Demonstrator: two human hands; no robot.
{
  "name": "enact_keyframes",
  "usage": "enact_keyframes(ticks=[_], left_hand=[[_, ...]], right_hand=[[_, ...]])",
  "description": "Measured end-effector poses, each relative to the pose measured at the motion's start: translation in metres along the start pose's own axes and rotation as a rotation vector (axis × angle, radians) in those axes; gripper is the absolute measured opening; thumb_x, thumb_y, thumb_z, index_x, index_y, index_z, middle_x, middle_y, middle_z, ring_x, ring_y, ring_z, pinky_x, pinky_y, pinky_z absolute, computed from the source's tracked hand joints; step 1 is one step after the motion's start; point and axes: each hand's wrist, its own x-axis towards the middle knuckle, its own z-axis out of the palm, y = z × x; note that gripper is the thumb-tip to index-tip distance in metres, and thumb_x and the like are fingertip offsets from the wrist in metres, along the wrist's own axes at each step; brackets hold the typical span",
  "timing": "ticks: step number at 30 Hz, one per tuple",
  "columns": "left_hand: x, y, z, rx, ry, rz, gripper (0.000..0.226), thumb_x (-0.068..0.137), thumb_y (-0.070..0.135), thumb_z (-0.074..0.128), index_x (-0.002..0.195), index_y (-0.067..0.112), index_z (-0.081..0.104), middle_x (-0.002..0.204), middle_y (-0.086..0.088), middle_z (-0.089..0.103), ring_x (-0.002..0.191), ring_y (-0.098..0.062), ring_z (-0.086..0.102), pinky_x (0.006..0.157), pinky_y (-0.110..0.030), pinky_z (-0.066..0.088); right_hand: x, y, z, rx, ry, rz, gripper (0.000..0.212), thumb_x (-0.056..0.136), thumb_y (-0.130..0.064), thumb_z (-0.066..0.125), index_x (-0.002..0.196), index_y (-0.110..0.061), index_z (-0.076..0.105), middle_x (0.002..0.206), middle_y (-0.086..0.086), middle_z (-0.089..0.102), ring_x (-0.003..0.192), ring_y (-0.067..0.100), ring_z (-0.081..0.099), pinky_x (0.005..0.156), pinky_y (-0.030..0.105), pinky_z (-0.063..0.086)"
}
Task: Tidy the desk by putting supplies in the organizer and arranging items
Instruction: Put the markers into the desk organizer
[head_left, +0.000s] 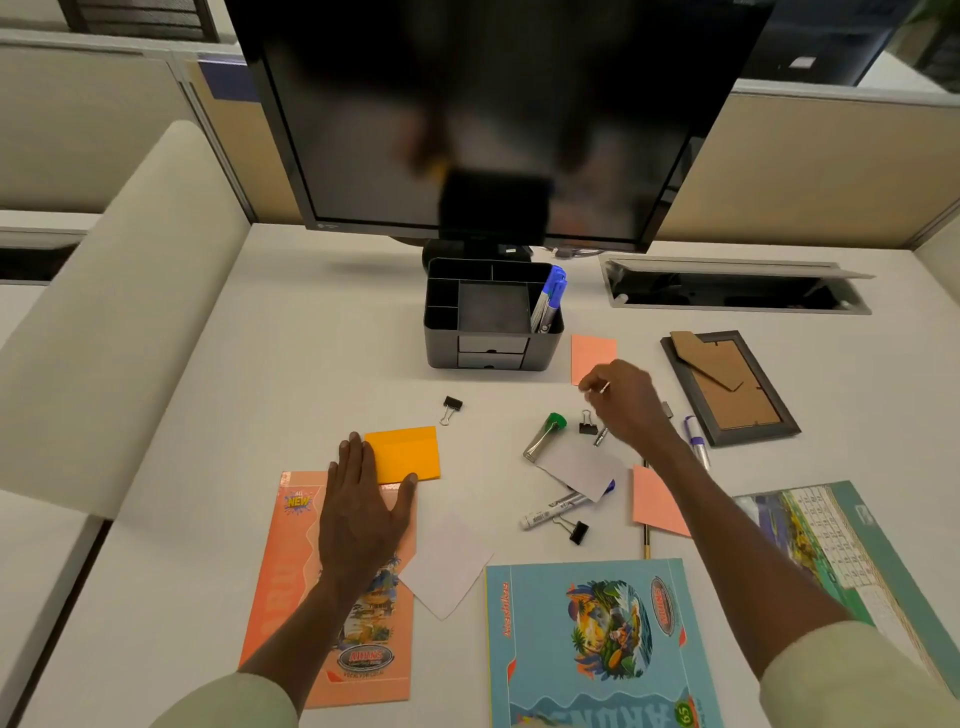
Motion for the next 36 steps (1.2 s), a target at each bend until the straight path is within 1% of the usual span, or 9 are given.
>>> enact_keyframes(ticks=[5,8,11,13,15,21,25,31,36], left_hand=[[0.0,0.0,0.0,0.001,0.0,0.007,0.085,0.092,0.066,0.034,0.151,0.006,0.026,0.16,-0.01,0.022,0.149,-0.024,0.019,0.121,-0.039,0.016],[0.0,0.0,-0.001,0.002,0.005,0.008,0.085,0.092,0.066,0.034,0.151,0.006,0.026,0.161,-0.01,0.022,0.149,-0.024,0.018,0.121,-0.039,0.015],[0.0,0.0,0.0,0.0,0.006,0.006,0.085,0.092,0.066,0.034,0.151,0.006,0.026,0.16,-0.01,0.023,0.149,-0.025,0.019,0.121,-0.038,0.015],[0.001,0.001,0.0,-0.002,0.008,0.003,0.085,0.091,0.066,0.034,0.151,0.006,0.026,0.16,-0.01,0.023,0.149,-0.026,0.02,0.12,-0.039,0.016],[0.001,0.0,0.0,-0.004,0.011,0.003,0.085,0.091,0.066,0.035,0.151,0.006,0.026,0.16,-0.01,0.023,0.149,-0.026,0.02,0.12,-0.039,0.016],[0.001,-0.001,0.001,-0.006,0.006,0.005,0.085,0.091,0.067,0.034,0.151,0.006,0.026,0.16,-0.01,0.022,0.149,-0.026,0.02,0.121,-0.041,0.017],[0.0,0.0,-0.001,-0.013,0.018,0.004,0.085,0.091,0.065,0.036,0.15,0.005,0.028,0.159,-0.011,0.025,0.148,-0.028,0.022,0.12,-0.042,0.019],[0.001,0.0,-0.001,-0.003,0.015,0.007,0.085,0.091,0.066,0.035,0.15,0.006,0.029,0.16,-0.01,0.025,0.148,-0.027,0.022,0.12,-0.042,0.019],[0.001,0.0,-0.001,-0.009,0.016,0.003,0.086,0.09,0.067,0.034,0.15,0.005,0.028,0.16,-0.01,0.024,0.148,-0.027,0.021,0.12,-0.041,0.018]], right_hand=[[-0.033,0.01,0.008,-0.111,-0.358,-0.124,0.013,0.088,-0.015,0.068,0.1,-0.02,0.071,0.102,0.002,0.054,0.094,0.017,0.052,0.079,0.025,0.042],[-0.045,0.008,0.01,-0.115,-0.461,-0.126,0.014,0.086,-0.017,0.07,0.099,-0.02,0.072,0.105,0.005,0.056,0.099,0.02,0.054,0.083,0.031,0.046],[-0.054,0.009,0.014,-0.157,-0.523,-0.138,0.018,0.084,-0.02,0.072,0.101,-0.022,0.073,0.111,0.006,0.057,0.107,0.02,0.052,0.082,0.03,0.044],[-0.059,0.009,0.017,-0.187,-0.545,-0.155,0.02,0.084,-0.023,0.072,0.103,-0.027,0.072,0.111,0.004,0.056,0.107,0.019,0.051,0.082,0.029,0.043],[-0.063,0.007,0.02,-0.216,-0.559,-0.171,0.024,0.084,-0.023,0.073,0.106,-0.03,0.07,0.104,0.0,0.051,0.098,0.016,0.05,0.079,0.027,0.043],[-0.073,-0.002,0.023,-0.252,-0.52,-0.19,0.022,0.083,-0.025,0.074,0.105,-0.026,0.072,0.098,-0.005,0.044,0.092,0.015,0.048,0.078,0.031,0.048],[-0.078,-0.003,0.022,-0.249,-0.512,-0.202,0.019,0.086,-0.022,0.071,0.104,-0.019,0.073,0.097,-0.007,0.041,0.089,0.009,0.044,0.073,0.024,0.038],[-0.088,0.001,0.022,-0.311,-0.456,-0.232,0.02,0.084,-0.022,0.071,0.103,-0.016,0.072,0.099,0.0,0.047,0.088,0.012,0.045,0.07,0.03,0.046],[-0.088,-0.005,0.019,-0.297,-0.434,-0.206,0.021,0.085,-0.019,0.071,0.105,-0.014,0.073,0.103,0.002,0.047,0.089,0.012,0.045,0.07,0.024,0.039]])
